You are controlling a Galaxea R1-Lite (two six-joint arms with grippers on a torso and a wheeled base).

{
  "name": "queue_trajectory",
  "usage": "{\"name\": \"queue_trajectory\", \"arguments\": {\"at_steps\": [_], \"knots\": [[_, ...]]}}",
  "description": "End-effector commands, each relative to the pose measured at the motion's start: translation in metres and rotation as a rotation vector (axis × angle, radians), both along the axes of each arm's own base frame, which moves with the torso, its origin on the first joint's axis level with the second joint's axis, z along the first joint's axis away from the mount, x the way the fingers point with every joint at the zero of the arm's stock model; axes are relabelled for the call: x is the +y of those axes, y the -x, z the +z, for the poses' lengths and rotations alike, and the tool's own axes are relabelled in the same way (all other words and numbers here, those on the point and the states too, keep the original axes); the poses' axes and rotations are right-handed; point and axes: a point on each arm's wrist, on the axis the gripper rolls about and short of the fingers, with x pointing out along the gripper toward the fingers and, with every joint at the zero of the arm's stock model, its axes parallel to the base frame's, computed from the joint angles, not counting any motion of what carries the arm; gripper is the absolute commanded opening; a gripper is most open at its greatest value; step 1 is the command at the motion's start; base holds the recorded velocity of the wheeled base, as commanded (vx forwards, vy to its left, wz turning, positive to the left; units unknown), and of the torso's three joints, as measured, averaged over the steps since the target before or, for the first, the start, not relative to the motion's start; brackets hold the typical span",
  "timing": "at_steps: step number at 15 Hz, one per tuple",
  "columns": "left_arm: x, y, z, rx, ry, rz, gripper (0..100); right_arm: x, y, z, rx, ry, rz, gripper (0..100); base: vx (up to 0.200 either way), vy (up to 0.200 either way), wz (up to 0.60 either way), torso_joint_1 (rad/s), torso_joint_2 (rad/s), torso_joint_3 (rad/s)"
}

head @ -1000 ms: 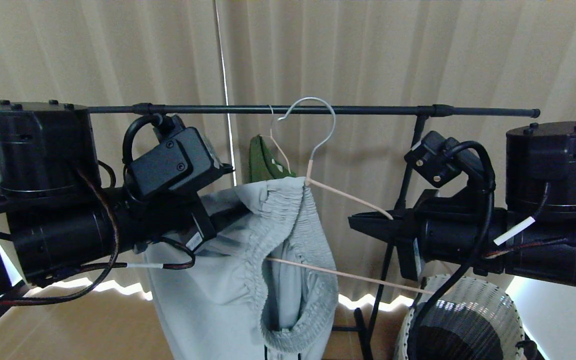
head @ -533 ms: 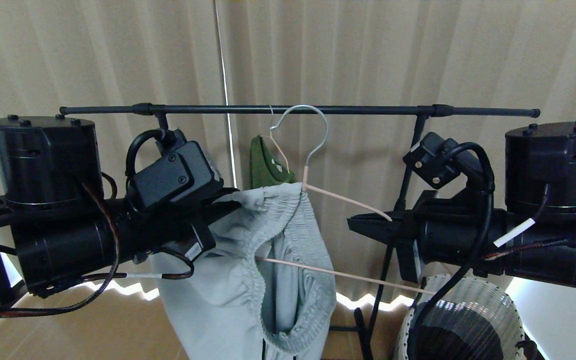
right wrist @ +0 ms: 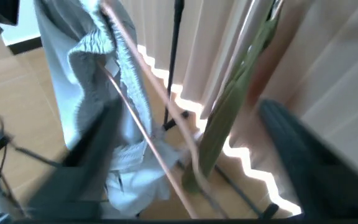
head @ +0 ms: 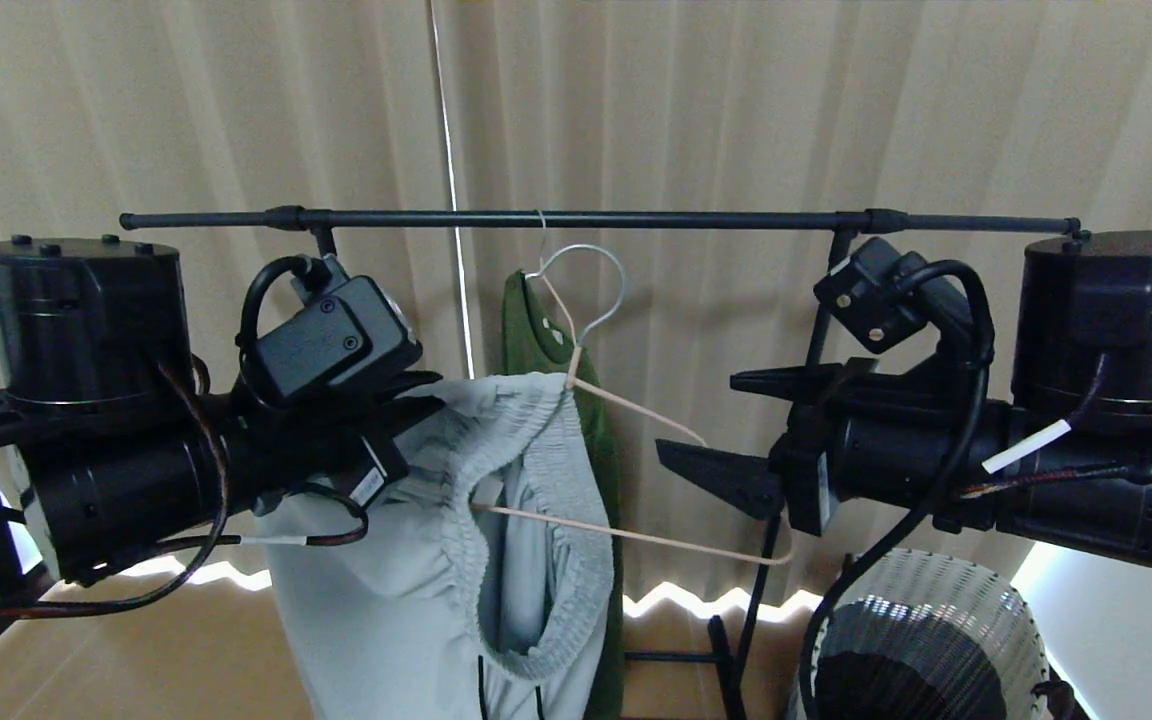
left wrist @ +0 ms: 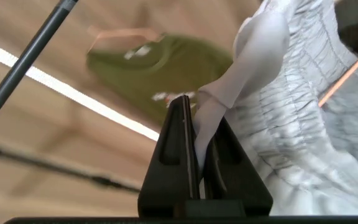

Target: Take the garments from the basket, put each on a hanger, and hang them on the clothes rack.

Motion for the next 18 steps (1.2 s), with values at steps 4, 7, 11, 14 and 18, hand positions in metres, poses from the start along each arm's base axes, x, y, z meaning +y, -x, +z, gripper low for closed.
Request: {"name": "queue_trajectory", "arguments": {"at_steps": [4,7,11,14,18], "knots": [[0.015,0.002,-0.005,0.013,-0.008,0.139,0,-0.013,-0.009,-0.003,-0.003,0.017,-0.092,100,0.0,0.0,0.0,0.0,0.0,0.0],[0.021,0.008,-0.002,0.019,0.037,0.173,0,-0.016,-0.01,-0.009,0.003,0.047,-0.162,100,0.0,0.0,0.0,0.0,0.0,0.0],[0.023,0.007,0.001,0.014,0.08,0.298,0,-0.016,-0.002,-0.024,0.039,0.073,-0.149,100,0.0,0.0,0.0,0.0,0.0,0.0],[0.003,0.014,0.016,0.031,0.24,0.241,0,0.005,0.006,-0.032,0.056,0.065,-0.075,100,0.0,0.0,0.0,0.0,0.0,0.0],[-0.009,0.016,0.034,0.027,0.36,0.205,0,0.026,0.002,-0.042,0.048,0.018,-0.044,100,0.0,0.0,0.0,0.0,0.0,0.0]]}}
